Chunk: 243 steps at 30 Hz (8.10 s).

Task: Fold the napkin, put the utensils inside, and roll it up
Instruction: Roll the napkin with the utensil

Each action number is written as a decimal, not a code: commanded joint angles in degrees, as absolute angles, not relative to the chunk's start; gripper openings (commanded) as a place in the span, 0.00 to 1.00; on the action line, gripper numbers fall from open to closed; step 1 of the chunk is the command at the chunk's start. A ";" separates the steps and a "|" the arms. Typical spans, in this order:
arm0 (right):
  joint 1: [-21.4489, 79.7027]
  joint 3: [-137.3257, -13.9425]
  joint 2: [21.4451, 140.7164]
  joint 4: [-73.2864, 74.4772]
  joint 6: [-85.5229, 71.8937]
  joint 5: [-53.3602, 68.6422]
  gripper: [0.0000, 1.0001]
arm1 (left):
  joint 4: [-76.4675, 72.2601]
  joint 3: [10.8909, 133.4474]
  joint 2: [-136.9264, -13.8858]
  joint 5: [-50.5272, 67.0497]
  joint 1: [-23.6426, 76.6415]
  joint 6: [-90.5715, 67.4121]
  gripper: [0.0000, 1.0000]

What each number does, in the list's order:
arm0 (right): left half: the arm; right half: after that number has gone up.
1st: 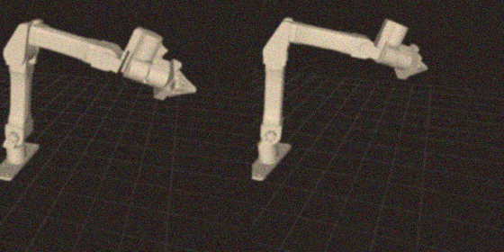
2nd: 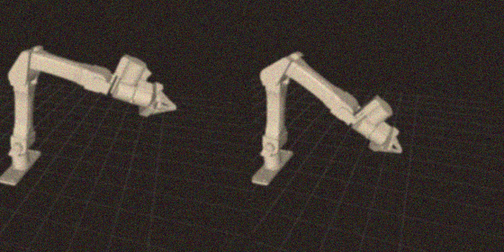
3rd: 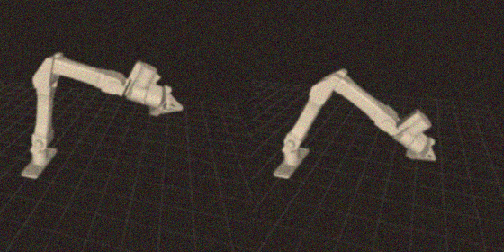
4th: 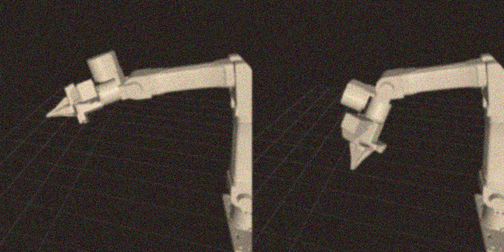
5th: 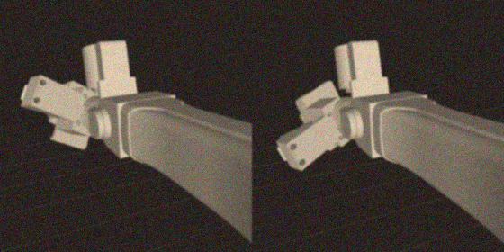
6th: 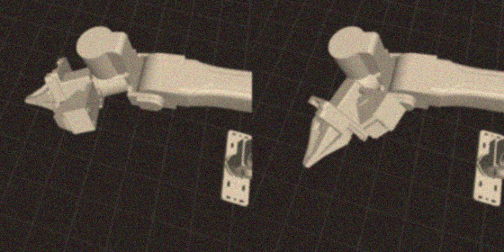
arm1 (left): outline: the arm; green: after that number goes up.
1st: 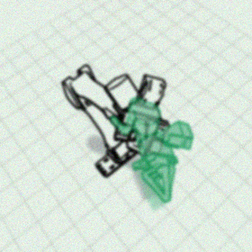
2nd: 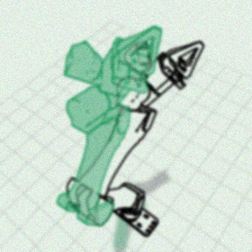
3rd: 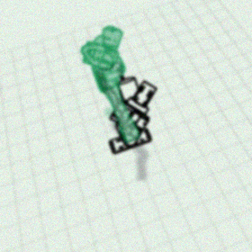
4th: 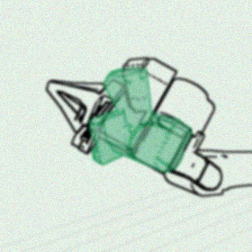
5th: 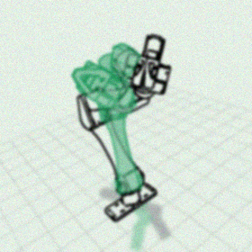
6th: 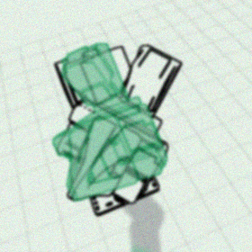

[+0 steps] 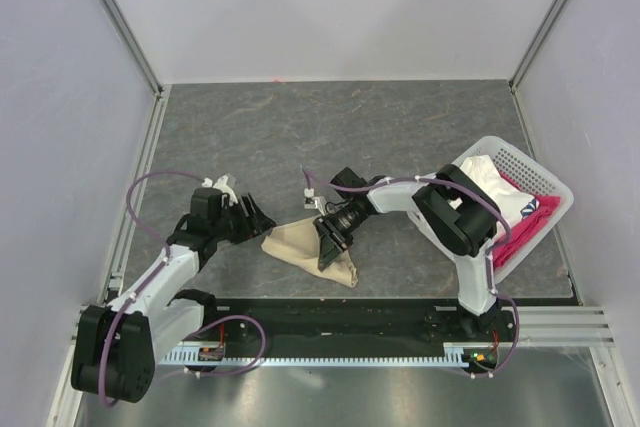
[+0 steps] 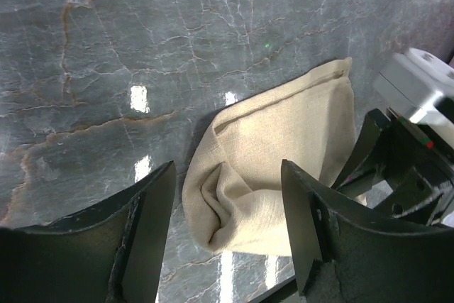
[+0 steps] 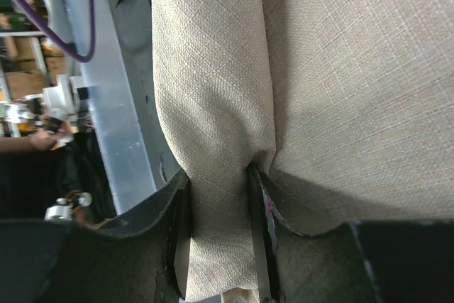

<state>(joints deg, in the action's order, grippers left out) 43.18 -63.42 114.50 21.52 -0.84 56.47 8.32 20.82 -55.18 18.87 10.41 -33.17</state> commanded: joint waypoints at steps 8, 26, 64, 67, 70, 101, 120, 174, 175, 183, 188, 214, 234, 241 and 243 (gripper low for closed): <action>40.08 -67.59 123.05 26.19 2.90 61.61 0.21 | 2.20 20.21 -63.45 24.78 10.46 -33.57 0.66; 39.02 -71.72 115.60 28.04 -1.49 46.87 0.56 | 3.07 24.96 -76.37 26.90 10.46 -33.22 0.02; 57.66 -66.71 108.63 19.34 1.23 19.93 0.35 | 7.12 27.51 -68.83 20.31 10.55 -34.54 0.66; 54.94 -66.62 110.21 19.42 0.97 29.40 0.33 | 7.56 26.99 -65.76 18.46 10.55 -34.89 0.68; 52.21 -66.88 112.66 19.34 0.53 37.93 0.32 | 5.54 25.14 -63.03 18.81 10.55 -34.63 0.68; 44.12 -69.35 110.66 19.69 -1.76 34.21 0.75 | -3.16 21.62 -73.03 29.09 10.63 -33.75 0.02; 64.33 -60.91 94.83 18.02 5.36 -8.16 0.86 | -0.35 24.87 -75.59 28.04 10.72 -33.57 0.02; 40.43 -65.48 117.77 21.44 -1.67 53.79 0.30 | -4.48 16.87 -54.40 23.29 10.72 -34.36 0.63; 40.17 -65.57 118.03 21.45 -1.76 54.05 0.30 | -4.92 16.61 -55.62 23.55 10.72 -34.45 0.62; 38.85 -66.44 120.41 21.36 -2.28 54.23 0.30 | -10.88 15.03 -58.53 26.72 10.81 -35.68 0.51; 38.50 -67.15 120.76 21.36 -2.64 53.70 0.33 | -15.81 14.24 -63.54 28.12 10.90 -36.74 0.31; 55.44 -60.38 91.84 26.01 -3.43 -4.56 0.87 | -1.41 27.77 -76.11 26.63 10.90 -36.65 0.02; 58.80 -61.88 103.80 29.27 -2.55 -0.98 0.49 | -0.35 31.37 -77.08 27.78 10.81 -35.95 0.21; 55.99 -62.23 106.43 28.83 -0.97 13.07 0.38 | 2.98 31.73 -71.90 21.37 10.81 -35.86 0.61; 53.89 -62.23 107.22 28.21 -0.70 19.47 0.37 | 4.12 31.20 -69.88 18.56 10.72 -35.42 0.63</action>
